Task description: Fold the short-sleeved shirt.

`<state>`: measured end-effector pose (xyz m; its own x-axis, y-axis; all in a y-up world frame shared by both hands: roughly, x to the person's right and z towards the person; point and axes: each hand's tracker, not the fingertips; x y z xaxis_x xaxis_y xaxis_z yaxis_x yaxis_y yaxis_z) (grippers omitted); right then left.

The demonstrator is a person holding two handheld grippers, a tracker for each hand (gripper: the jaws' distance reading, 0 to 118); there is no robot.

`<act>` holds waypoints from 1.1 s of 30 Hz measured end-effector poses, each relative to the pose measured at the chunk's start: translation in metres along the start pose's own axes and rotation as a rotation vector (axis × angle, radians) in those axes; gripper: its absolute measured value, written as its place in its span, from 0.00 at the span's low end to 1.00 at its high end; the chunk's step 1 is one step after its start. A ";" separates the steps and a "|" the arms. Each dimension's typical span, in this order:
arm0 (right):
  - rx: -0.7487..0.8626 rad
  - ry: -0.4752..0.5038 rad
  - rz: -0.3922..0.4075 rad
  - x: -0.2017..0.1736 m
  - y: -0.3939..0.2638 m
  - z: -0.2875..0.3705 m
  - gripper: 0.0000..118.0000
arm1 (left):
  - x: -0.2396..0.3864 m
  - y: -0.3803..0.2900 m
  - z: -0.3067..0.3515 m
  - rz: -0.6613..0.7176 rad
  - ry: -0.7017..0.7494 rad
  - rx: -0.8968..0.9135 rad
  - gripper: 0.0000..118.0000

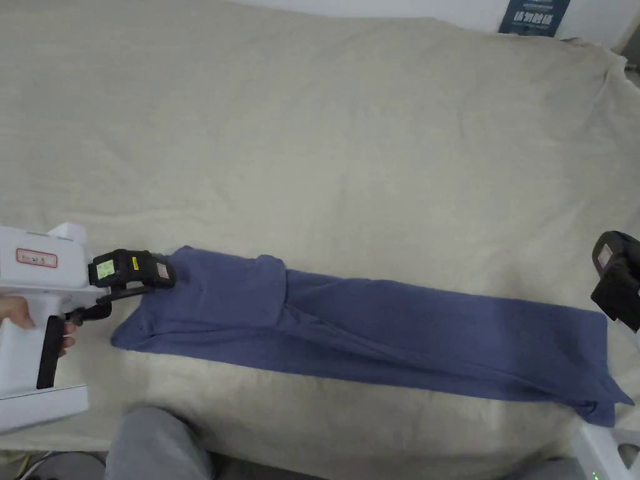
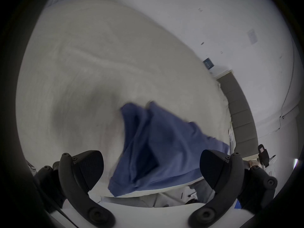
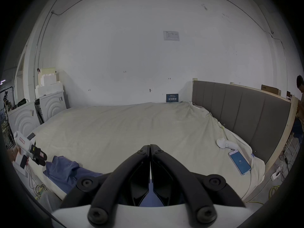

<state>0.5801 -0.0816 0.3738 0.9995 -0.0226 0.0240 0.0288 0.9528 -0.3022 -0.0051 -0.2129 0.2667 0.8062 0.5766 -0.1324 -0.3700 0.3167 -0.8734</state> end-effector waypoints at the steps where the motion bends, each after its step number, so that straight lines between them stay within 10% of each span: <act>1: -0.009 -0.006 0.006 0.001 -0.001 -0.002 0.00 | -0.004 -0.001 -0.005 0.019 -0.027 -0.021 0.96; 7: -0.026 -0.025 -0.001 0.000 -0.001 -0.002 0.00 | -0.007 0.000 -0.019 0.045 -0.065 -0.042 0.93; 11: -0.038 -0.022 -0.001 -0.003 -0.001 -0.002 0.00 | -0.002 0.005 -0.021 0.040 -0.098 -0.046 0.69; 14: -0.049 -0.022 0.010 -0.006 -0.003 -0.004 0.00 | 0.005 0.002 -0.027 -0.058 0.012 -0.074 0.27; 18: -0.062 -0.018 0.004 -0.004 -0.006 -0.005 0.00 | 0.014 0.005 -0.025 -0.057 0.031 -0.080 0.12; 33: -0.014 0.023 -0.022 0.009 -0.003 0.009 0.00 | 0.198 -0.027 0.049 -0.513 0.240 0.091 0.05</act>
<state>0.5893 -0.0819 0.3834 0.9987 -0.0508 0.0093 0.0511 0.9477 -0.3151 0.1420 -0.0703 0.2868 0.9712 0.1485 0.1862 0.0669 0.5803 -0.8116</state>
